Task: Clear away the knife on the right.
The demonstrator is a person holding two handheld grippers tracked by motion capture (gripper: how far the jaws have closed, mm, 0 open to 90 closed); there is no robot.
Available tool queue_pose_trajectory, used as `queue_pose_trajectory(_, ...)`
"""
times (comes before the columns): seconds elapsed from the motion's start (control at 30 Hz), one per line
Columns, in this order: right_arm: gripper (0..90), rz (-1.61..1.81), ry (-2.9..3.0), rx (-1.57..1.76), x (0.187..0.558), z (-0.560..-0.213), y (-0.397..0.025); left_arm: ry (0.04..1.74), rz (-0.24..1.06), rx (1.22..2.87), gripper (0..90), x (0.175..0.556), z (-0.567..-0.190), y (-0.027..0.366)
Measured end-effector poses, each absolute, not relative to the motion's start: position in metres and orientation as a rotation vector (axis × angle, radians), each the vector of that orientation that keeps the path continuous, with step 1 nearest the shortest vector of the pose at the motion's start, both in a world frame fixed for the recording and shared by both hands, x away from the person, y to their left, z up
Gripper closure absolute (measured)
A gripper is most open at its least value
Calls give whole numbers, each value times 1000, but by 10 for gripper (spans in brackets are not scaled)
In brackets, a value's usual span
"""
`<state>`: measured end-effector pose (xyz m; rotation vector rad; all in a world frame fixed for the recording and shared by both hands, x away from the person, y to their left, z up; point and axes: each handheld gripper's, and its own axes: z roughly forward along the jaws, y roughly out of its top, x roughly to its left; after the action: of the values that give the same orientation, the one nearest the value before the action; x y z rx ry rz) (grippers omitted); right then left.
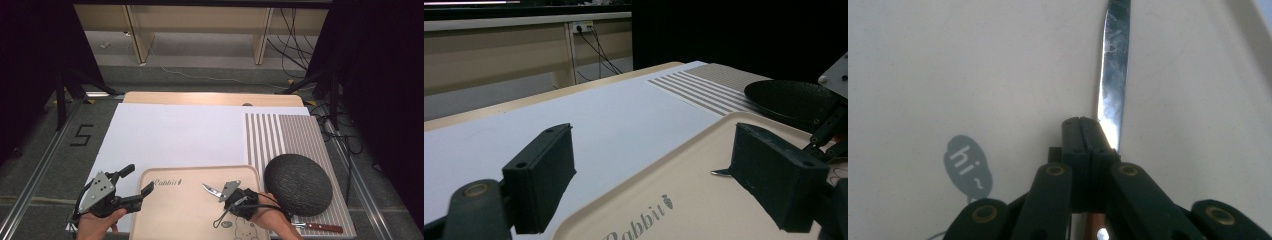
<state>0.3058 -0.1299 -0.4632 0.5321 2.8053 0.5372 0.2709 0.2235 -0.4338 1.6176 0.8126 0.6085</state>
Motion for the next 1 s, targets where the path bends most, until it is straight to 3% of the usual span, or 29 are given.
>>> queue_pose_trajectory(1.0,900,525,2771,655,315,-462,-155,809,610,1614,173,270,-433,224)
